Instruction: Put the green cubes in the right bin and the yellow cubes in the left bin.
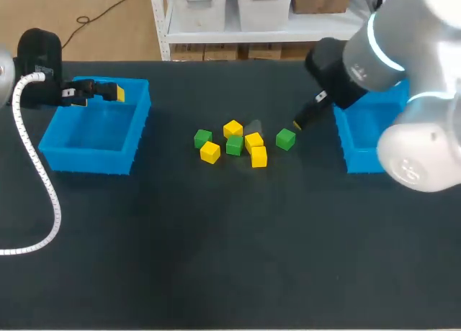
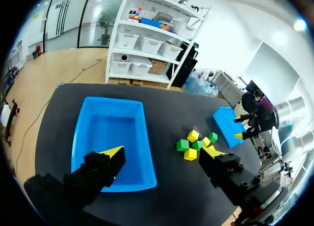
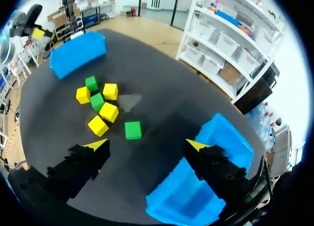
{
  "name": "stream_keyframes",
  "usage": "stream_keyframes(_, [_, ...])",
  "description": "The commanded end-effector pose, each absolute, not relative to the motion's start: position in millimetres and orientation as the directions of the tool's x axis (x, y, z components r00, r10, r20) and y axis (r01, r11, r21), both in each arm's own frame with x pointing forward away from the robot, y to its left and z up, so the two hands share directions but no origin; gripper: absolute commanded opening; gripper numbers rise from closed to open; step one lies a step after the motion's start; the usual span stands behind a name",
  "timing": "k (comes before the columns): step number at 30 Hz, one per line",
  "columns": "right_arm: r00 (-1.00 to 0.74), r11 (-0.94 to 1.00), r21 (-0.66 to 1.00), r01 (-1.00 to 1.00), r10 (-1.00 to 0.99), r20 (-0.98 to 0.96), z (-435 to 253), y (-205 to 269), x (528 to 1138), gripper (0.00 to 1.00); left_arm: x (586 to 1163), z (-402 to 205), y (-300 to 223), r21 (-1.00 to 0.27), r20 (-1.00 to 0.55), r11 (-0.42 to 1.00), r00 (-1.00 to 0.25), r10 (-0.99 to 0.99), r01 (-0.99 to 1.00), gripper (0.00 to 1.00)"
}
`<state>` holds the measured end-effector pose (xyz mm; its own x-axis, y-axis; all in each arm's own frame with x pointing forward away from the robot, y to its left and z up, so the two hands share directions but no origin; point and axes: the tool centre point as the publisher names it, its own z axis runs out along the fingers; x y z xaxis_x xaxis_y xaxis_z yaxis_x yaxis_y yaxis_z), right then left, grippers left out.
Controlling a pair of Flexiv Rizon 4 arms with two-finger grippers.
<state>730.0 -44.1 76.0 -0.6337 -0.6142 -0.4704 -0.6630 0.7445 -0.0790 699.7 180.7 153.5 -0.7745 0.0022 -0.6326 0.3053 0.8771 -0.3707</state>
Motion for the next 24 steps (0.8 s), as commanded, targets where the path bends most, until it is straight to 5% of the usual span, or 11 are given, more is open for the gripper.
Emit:
stream_keyframes(1, [-0.643,0.742,-0.085,-0.665,-0.627,-0.439,57,-31,738,1.0,700,151,183,-0.379,-0.639,0.87,-0.769,0.001,0.316,1.0])
stream_keyframes(24, [-0.649,0.705,-0.027,-0.709,-0.667,-0.366,17,-5,745,1.0,700,151,183,-0.379,-0.639,0.87,-0.769,0.001,0.316,1.0])
